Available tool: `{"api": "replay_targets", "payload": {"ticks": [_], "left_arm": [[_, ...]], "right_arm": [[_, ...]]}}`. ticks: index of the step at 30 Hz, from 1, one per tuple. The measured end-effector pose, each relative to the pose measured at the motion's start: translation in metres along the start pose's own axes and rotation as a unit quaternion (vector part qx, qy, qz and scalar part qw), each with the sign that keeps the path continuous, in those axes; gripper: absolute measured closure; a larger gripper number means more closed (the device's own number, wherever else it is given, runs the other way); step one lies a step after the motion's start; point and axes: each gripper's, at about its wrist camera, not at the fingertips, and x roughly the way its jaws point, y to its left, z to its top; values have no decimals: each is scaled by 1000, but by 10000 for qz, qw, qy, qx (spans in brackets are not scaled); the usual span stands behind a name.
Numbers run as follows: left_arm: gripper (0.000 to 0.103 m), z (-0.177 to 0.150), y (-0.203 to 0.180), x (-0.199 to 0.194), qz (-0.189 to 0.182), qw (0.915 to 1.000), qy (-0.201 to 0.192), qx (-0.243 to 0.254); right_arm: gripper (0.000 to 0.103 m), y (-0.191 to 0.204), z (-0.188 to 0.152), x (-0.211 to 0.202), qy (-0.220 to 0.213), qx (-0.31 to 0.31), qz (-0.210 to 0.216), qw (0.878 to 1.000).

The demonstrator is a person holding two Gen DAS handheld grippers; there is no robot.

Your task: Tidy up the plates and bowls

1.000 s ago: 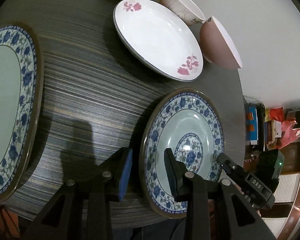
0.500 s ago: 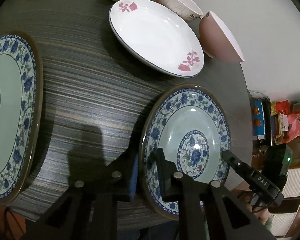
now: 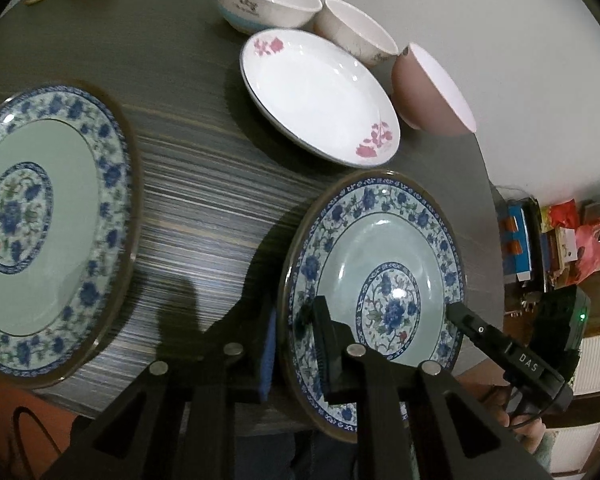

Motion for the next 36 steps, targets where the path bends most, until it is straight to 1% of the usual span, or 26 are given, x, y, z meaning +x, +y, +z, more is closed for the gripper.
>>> {"api": "replay_targets", "payload": {"ticks": [6,11,20,28,36], "left_arm": [[87,0,10,-17,46,9998,-187,-71],[87,4,27,-36,17,9990,-372,-261],[87,13,67,-76,146,9953,-764,-577],[87,20,110,-114,228,9876,-1152,-1038],[87,18,155,-139,447,9770,-1439,-1507]], "right_arm": [[90,17,-3,0,-28,-110,73,9999],[90,34,-2,7,-2,-159,149,9998],[90,82,4,28,117,-490,292,9983],[90,139,9,52,227,-867,431,9950],[89,191,7,86,456,-1202,518,9903]]}}
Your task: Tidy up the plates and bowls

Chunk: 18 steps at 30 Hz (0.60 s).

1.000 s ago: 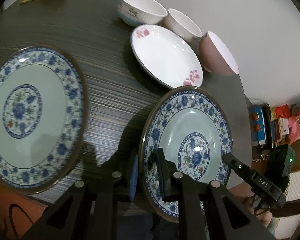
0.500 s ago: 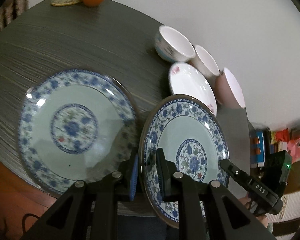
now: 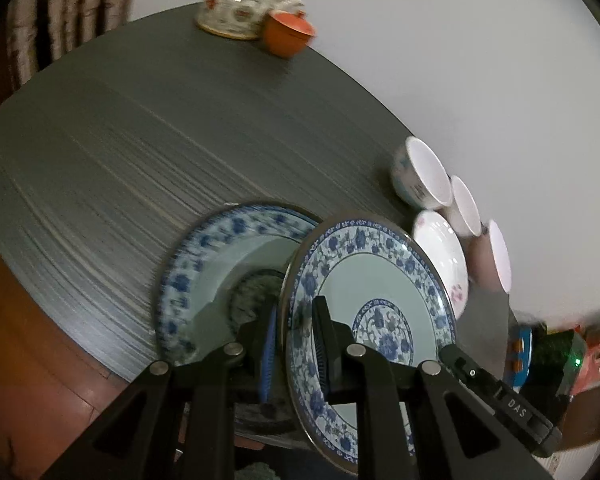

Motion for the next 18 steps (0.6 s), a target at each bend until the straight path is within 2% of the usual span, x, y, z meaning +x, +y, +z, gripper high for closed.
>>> {"api": "replay_targets", "payload": {"ticks": [10,18], "left_arm": [[87,12,50,-1,265,9983,-132,-494],[87,16,68,8,281,9975,-62,-650]], "right_arm": [[89,38,8,43,291,-255,-22,9992],[89,44,6,70,469,-261,-109,9985]]}}
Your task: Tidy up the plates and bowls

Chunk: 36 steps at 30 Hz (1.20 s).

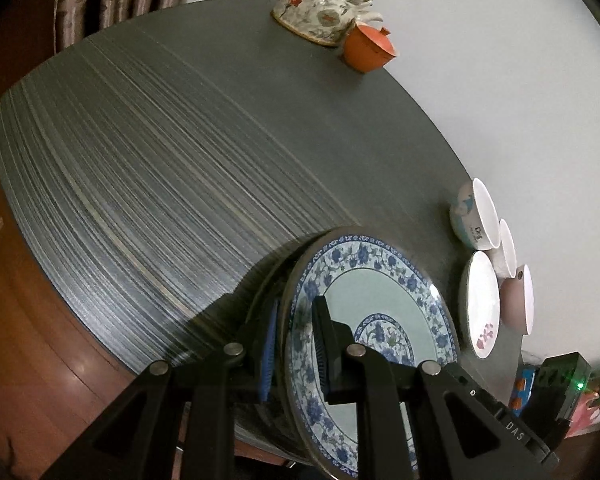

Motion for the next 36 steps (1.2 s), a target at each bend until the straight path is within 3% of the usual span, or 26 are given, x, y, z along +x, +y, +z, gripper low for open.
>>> {"api": "replay_targets", "payload": {"ticks": [14,22,33,36], "left_arm": [[86,-1,-2,10,268,9995,93,145],[85,-4,-6,11,458,9985,13,288],[77,-13,-25,17,1030,9912,-155,813],[76,-13,-27,19,1094,9902,-170,854]], "right_arm": [[83,11,-6,16,128,-235,-326,9991],[68,26,-8,15,231,-449,-551,9972],[63,41,-8,22,264,-932,-1042,9898],[57,44,-9,23,242,-1028,-1085,9885]]}}
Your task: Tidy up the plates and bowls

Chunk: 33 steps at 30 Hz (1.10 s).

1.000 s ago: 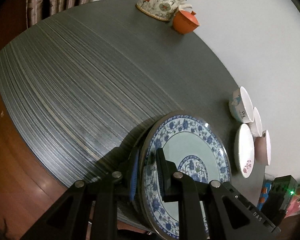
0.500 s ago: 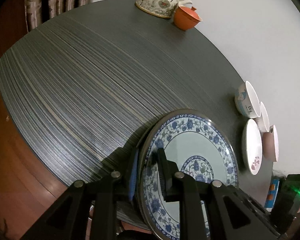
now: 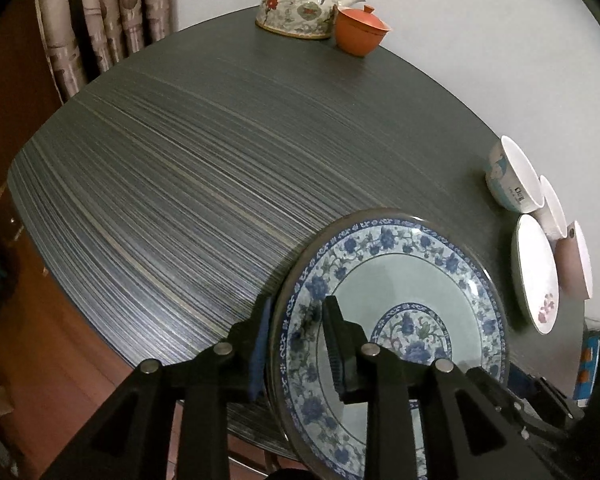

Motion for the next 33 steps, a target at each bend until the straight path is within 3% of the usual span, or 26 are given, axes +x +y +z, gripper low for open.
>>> {"api": "replay_targets", "payload": {"ticks": [4,10,17,24,27,33], "left_arm": [[76,1,0,0,-67,10000,-13,13],[74,2,0,-2,-62,10000,-61,-26],[74,2,-2,-11,21,9995,-309,39],[66,-1,-16,-22,276,9964,-682,415],[60,-2,-24,-28,243,9944,-841,585],[58,-8,-37,-35,75,9912,-992,871]], "right_arm": [[45,6,-2,2,-48,-93,-98,9999],[40,9,-5,8,20,-186,-198,9996],[37,12,-9,12,45,-178,-223,9996],[37,10,-15,11,-45,-157,-212,9996],[37,10,-18,6,-172,-213,-271,9993],[36,5,-23,-11,-511,-198,-400,9977]]}}
